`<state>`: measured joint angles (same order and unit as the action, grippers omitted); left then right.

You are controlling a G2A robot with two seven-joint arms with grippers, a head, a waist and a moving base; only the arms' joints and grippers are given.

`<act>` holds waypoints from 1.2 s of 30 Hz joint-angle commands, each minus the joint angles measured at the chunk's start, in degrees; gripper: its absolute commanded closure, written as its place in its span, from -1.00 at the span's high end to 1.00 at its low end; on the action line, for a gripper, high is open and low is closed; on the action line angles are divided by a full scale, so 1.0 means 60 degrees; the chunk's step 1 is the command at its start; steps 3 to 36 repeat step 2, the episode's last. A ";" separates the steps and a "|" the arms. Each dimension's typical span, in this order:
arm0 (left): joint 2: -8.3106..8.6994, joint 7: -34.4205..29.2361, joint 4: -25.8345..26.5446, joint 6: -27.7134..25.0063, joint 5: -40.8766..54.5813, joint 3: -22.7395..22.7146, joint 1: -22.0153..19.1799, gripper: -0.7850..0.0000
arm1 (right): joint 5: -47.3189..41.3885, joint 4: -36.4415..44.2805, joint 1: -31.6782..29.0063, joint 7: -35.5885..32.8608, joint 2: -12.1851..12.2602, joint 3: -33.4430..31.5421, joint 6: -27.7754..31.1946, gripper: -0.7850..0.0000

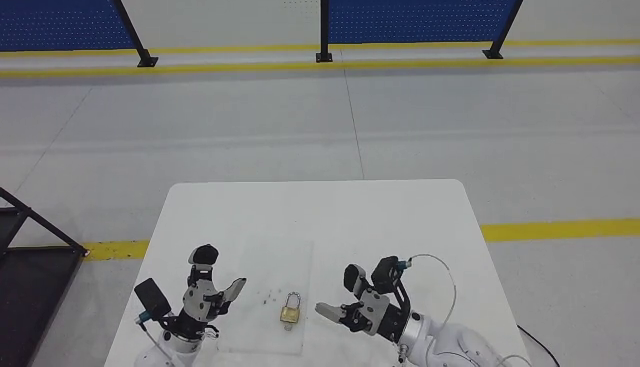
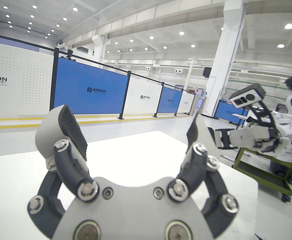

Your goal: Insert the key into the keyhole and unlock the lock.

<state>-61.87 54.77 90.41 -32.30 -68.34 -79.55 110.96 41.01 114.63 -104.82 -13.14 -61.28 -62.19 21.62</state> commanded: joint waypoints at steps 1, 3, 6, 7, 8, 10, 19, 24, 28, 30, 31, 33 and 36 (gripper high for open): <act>0.0000 0.0000 0.0000 0.0000 0.0000 0.0000 0.0000 1.00 | 0.0000 0.0000 0.0000 0.0000 0.0000 0.0000 0.0000 1.00; -0.0004 -0.0059 0.0014 0.0035 -0.0008 -0.0013 -0.0013 1.00 | 0.0041 -0.0013 0.0007 0.0015 -0.0005 -0.0034 -0.0025 1.00; -0.0004 -0.0059 0.0014 0.0035 -0.0008 -0.0013 -0.0013 1.00 | 0.0041 -0.0013 0.0007 0.0015 -0.0005 -0.0034 -0.0025 1.00; -0.0004 -0.0059 0.0014 0.0035 -0.0008 -0.0013 -0.0013 1.00 | 0.0041 -0.0013 0.0007 0.0015 -0.0005 -0.0034 -0.0025 1.00; -0.0004 -0.0059 0.0014 0.0035 -0.0008 -0.0013 -0.0013 1.00 | 0.0041 -0.0013 0.0007 0.0015 -0.0005 -0.0034 -0.0025 1.00; -0.0004 -0.0059 0.0014 0.0035 -0.0008 -0.0013 -0.0013 1.00 | 0.0041 -0.0013 0.0007 0.0015 -0.0005 -0.0034 -0.0025 1.00; -0.0004 -0.0059 0.0014 0.0035 -0.0008 -0.0013 -0.0013 1.00 | 0.0041 -0.0013 0.0007 0.0015 -0.0005 -0.0034 -0.0025 1.00; -0.0004 -0.0059 0.0014 0.0035 -0.0008 -0.0013 -0.0013 1.00 | 0.0041 -0.0013 0.0007 0.0015 -0.0005 -0.0034 -0.0025 1.00; -0.0004 -0.0059 0.0014 0.0035 -0.0008 -0.0013 -0.0013 1.00 | 0.0041 -0.0013 0.0007 0.0015 -0.0005 -0.0034 -0.0025 1.00; -0.0004 -0.0059 0.0014 0.0035 -0.0008 -0.0013 -0.0013 1.00 | 0.0041 -0.0013 0.0007 0.0015 -0.0005 -0.0034 -0.0025 1.00; -0.0004 -0.0059 0.0014 0.0035 -0.0008 -0.0013 -0.0013 1.00 | 0.0041 -0.0013 0.0007 0.0015 -0.0005 -0.0034 -0.0025 1.00; -0.0004 -0.0059 0.0014 0.0035 -0.0008 -0.0013 -0.0013 1.00 | 0.0041 -0.0013 0.0007 0.0015 -0.0005 -0.0034 -0.0025 1.00; -0.0004 -0.0059 0.0014 0.0035 -0.0008 -0.0013 -0.0013 1.00 | 0.0041 -0.0013 0.0007 0.0015 -0.0005 -0.0034 -0.0025 1.00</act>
